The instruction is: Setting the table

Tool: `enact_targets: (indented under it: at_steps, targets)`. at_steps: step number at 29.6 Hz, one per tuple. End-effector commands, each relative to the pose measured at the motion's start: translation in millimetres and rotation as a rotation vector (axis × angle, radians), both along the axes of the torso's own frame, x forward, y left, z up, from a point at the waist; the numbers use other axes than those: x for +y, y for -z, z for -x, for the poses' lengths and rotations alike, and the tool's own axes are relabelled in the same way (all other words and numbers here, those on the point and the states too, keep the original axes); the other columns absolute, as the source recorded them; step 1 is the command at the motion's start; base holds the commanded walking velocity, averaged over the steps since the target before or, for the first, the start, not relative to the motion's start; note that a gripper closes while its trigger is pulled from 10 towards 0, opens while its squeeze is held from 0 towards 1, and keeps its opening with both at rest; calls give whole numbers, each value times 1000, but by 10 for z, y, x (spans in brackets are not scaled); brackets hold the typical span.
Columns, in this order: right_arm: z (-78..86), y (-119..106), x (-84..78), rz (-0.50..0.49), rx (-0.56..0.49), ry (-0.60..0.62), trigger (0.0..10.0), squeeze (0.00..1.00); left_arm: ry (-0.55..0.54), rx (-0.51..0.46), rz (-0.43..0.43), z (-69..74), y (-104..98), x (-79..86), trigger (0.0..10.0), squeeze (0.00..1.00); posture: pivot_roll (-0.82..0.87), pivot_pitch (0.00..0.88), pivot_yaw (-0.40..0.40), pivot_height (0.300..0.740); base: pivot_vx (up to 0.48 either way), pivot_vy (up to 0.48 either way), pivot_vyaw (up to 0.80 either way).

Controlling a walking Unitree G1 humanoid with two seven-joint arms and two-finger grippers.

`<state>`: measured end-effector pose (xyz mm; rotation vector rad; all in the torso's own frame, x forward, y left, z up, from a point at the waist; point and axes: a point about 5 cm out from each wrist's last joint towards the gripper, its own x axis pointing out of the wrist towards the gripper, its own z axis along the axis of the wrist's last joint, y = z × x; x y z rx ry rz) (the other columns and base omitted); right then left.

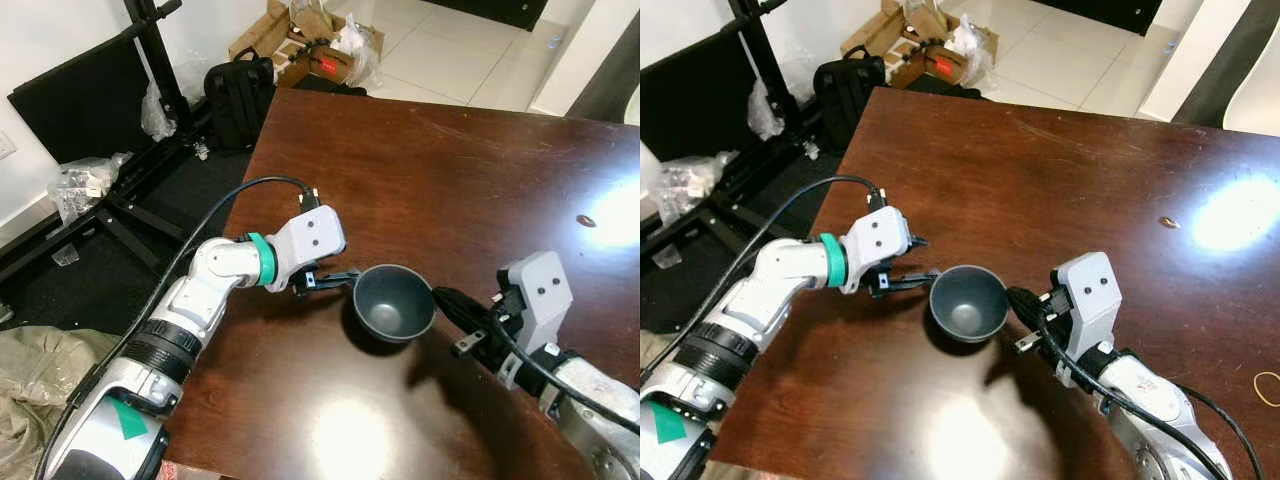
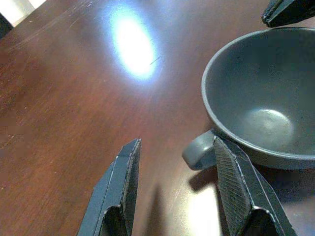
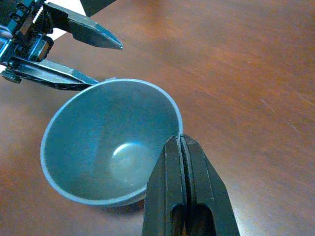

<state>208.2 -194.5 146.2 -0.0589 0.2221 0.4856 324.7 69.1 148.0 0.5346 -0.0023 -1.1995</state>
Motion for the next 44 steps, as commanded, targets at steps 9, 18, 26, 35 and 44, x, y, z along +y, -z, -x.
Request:
enact_targets:
  at_steps: [9, 18, 26, 35, 44]
  targets:
    - [-211, 20, 28, -41, -8, 37, 10000, 0, 74, 55, -3, 115, 17, 77, 10000, 0, -91, 51, 76, 740, 0, 0, 0]
    - [-512, 1, -25, -45, -41, 94, 10000, 0, 118, 81, -24, 167, -25, 228, 10000, 0, -76, 50, 73, 740, 0, 0, 0]
    - [-758, -21, 1, -62, -66, 134, 10000, 0, 140, 94, -20, 230, -21, 202, 10000, 0, -72, 48, 73, 740, 0, 0, 0]
    - [-469, -58, -151, 26, -69, 106, 10000, 0, 140, 108, -24, 209, 10, 203, 10000, 0, -84, 45, 67, 740, 0, 0, 0]
    - [-153, -11, -183, 60, -31, 113, 10000, 0, 188, 105, -55, 184, 120, -10, 10000, 0, -115, 34, 83, 740, 0, 0, 0]
